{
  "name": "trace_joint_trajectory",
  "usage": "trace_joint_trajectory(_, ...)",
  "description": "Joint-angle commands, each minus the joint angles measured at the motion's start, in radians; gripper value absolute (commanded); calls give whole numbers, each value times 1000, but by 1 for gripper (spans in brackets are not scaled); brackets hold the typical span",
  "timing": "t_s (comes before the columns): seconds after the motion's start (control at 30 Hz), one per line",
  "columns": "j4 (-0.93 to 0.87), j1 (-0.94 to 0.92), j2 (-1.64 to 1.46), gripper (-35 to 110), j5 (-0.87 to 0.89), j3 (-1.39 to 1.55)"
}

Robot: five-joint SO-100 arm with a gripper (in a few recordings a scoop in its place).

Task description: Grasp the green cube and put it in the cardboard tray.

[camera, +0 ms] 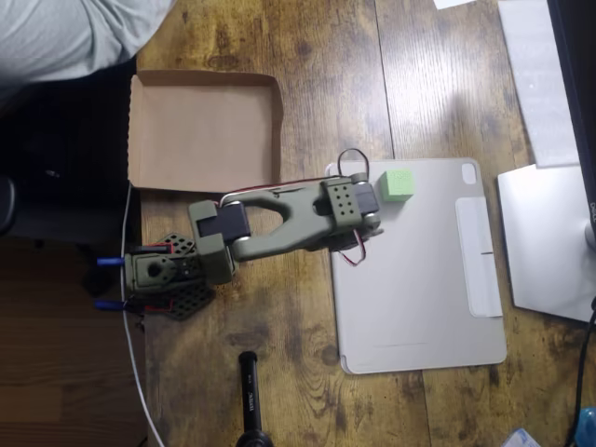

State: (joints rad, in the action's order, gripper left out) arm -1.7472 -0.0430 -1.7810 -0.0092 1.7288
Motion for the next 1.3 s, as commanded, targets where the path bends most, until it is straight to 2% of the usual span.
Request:
trace_joint_trajectory(0.0, -11, 3, 2, 0, 25, -94)
trace_joint_trajectory(0.27, -43, 103, 78, 0, 158, -413)
trace_joint_trajectory(0.63, -48, 198, 229, 0, 54, -741)
trace_joint_trajectory(0.77, -51, 192, 229, 1, -29, -753)
trace_joint_trajectory(0.97, -54, 232, 339, 4, -3, -695)
trace_joint_trajectory(1.1, -54, 253, 494, 7, -37, -853)
trace_joint_trajectory(1.27, -54, 268, 517, 14, -80, -1012)
